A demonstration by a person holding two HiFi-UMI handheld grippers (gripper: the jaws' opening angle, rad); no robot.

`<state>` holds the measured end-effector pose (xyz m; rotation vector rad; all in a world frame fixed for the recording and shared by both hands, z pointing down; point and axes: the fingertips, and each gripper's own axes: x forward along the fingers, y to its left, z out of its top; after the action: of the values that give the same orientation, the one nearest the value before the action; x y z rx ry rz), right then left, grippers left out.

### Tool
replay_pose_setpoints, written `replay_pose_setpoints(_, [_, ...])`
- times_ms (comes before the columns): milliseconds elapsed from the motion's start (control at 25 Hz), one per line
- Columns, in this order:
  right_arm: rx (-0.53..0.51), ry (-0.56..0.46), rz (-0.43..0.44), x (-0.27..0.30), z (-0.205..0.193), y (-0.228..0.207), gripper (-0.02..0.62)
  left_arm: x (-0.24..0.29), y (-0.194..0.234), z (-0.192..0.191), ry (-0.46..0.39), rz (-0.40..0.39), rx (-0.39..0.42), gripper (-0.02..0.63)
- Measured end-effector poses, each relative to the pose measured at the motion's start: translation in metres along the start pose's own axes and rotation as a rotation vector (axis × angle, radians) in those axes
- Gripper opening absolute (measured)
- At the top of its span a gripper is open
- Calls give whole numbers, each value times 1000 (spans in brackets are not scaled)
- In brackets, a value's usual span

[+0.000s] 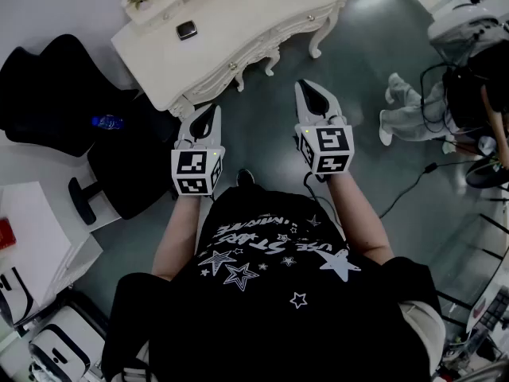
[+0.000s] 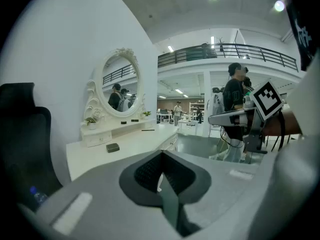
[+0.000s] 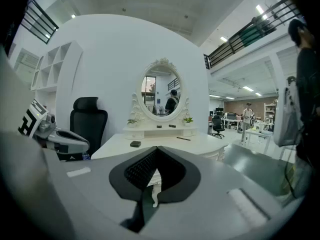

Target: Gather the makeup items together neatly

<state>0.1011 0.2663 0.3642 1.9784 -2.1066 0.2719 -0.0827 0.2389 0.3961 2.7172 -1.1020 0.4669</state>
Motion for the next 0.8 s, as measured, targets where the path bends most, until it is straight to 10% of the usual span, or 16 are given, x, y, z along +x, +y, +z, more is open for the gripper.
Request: replay_pose_setpoints(800, [69,3,-25,39,-3,2,26,21,40,-13,17,-5,-67,0])
